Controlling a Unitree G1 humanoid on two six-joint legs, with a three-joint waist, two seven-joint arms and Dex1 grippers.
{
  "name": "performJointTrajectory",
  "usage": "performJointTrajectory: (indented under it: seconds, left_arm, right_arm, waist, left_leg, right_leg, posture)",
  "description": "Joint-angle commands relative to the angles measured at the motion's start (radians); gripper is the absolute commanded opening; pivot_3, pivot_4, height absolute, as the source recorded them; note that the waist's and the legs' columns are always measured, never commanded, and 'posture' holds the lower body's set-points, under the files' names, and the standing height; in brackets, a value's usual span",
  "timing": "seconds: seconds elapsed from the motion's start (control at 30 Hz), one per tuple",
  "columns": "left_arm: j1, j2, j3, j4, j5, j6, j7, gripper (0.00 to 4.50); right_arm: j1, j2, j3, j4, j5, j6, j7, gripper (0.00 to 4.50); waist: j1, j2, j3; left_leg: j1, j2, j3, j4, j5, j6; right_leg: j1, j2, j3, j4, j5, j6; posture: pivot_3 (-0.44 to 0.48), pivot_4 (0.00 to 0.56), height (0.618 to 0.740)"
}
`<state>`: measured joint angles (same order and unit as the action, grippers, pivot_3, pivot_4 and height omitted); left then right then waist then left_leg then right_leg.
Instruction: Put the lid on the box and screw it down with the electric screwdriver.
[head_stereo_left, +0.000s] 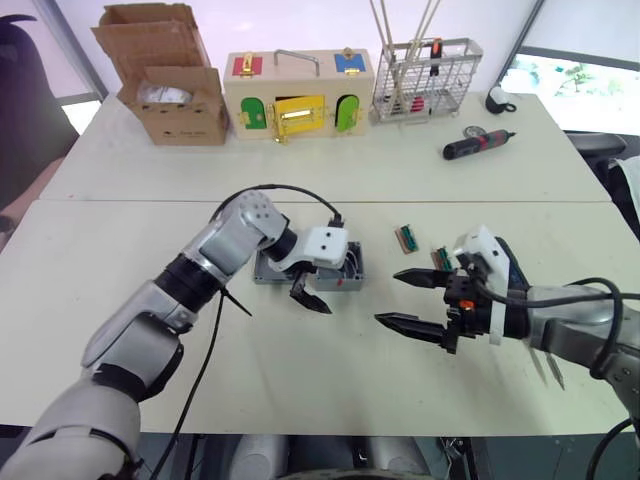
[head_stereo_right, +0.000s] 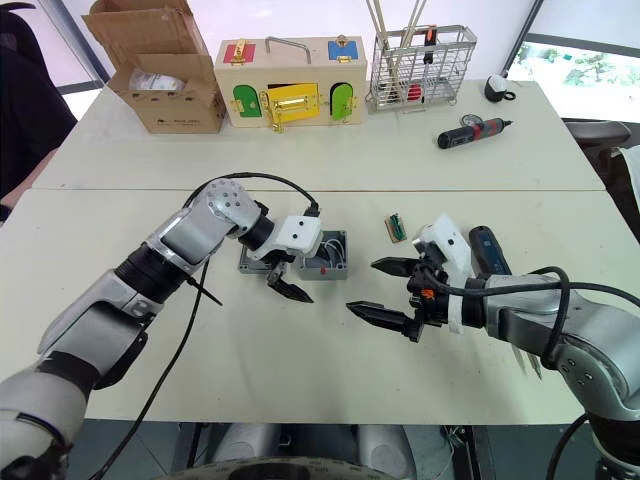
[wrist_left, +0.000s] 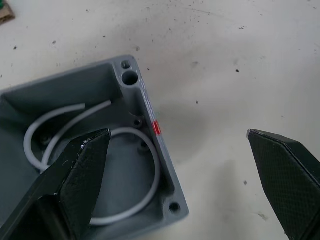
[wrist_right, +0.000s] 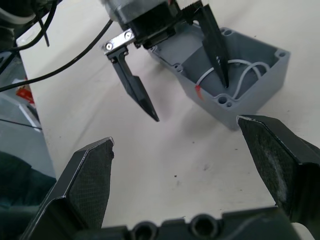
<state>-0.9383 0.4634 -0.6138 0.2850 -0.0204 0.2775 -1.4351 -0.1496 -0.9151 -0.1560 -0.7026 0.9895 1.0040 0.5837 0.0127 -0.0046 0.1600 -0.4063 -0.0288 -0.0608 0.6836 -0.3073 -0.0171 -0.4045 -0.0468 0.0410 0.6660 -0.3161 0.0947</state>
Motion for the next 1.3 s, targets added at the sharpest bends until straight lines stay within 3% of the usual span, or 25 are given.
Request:
performJointTrajectory:
  seconds: [0.03,0.23,0.43,0.63,0.83,1.17,1.3]
  left_arm:
    - [-0.009,-0.028,0.012,0.010,0.022,-0.006,0.012,3.11]
    - [0.000,-0.057,-0.005,0.003,0.066,0.007,0.016,0.05]
    - [0.019,-0.065,0.000,-0.007,0.085,-0.003,0.019,0.05]
    - [0.035,-0.007,0.028,-0.114,0.014,-0.066,-0.105,0.05]
    - [0.070,0.023,-0.011,-0.188,0.018,-0.148,-0.173,0.05]
    - [0.076,0.032,-0.070,-0.156,0.016,-0.248,-0.179,0.05]
    - [0.085,0.030,-0.063,-0.146,0.033,-0.279,-0.177,1.41]
  right_arm:
    - [-0.012,0.012,-0.029,-0.024,0.024,-0.006,-0.022,4.50]
    - [-0.014,0.025,-0.027,-0.030,0.037,-0.005,-0.048,4.50]
    - [0.002,0.013,-0.044,-0.035,0.068,0.011,-0.050,4.50]
    - [0.046,-0.038,-0.074,-0.051,0.162,0.054,-0.021,4.50]
    - [0.070,-0.054,-0.071,-0.059,0.191,0.053,-0.032,4.50]
    - [0.071,-0.053,-0.068,-0.065,0.211,0.050,-0.067,4.50]
    - [0.072,-0.056,-0.070,-0.066,0.216,0.049,-0.073,4.50]
  waist:
    - [0.000,0.000,0.000]
    - [0.001,0.000,0.000]
    - [0.001,0.000,0.000]
    - [-0.001,0.000,0.000]
    - [0.000,0.000,0.000]
    - [0.000,0.000,0.000]
    - [0.000,0.000,0.000]
  left_leg:
    - [0.000,0.000,0.000,0.000,0.000,0.000]
    - [0.000,0.000,0.000,0.000,0.000,0.000]
    - [0.000,0.000,0.000,0.000,0.000,0.000]
    - [0.000,0.000,0.000,0.000,0.000,0.000]
    - [0.000,0.000,0.000,0.001,0.000,0.000]
    - [0.000,0.000,0.000,0.001,0.000,0.001]
    - [0.000,0.000,0.000,0.001,0.000,0.001]
  right_leg:
    - [0.000,0.000,0.000,0.000,0.000,0.000]
    - [0.000,0.000,0.000,0.001,0.000,0.000]
    - [0.000,0.000,0.000,0.001,0.000,0.000]
    - [-0.001,0.000,0.000,0.001,0.000,0.000]
    - [0.000,0.000,0.000,0.001,0.000,0.000]
    - [0.000,0.000,0.000,0.001,0.000,0.000]
    - [0.000,0.000,0.000,0.001,0.000,0.000]
  posture:
    - [0.000,0.150,0.740]
    - [0.000,0.150,0.740]
    - [0.000,0.150,0.740]
    - [0.000,0.150,0.740]
    - [0.000,0.150,0.740]
    - [0.000,0.150,0.740]
    - [0.000,0.150,0.740]
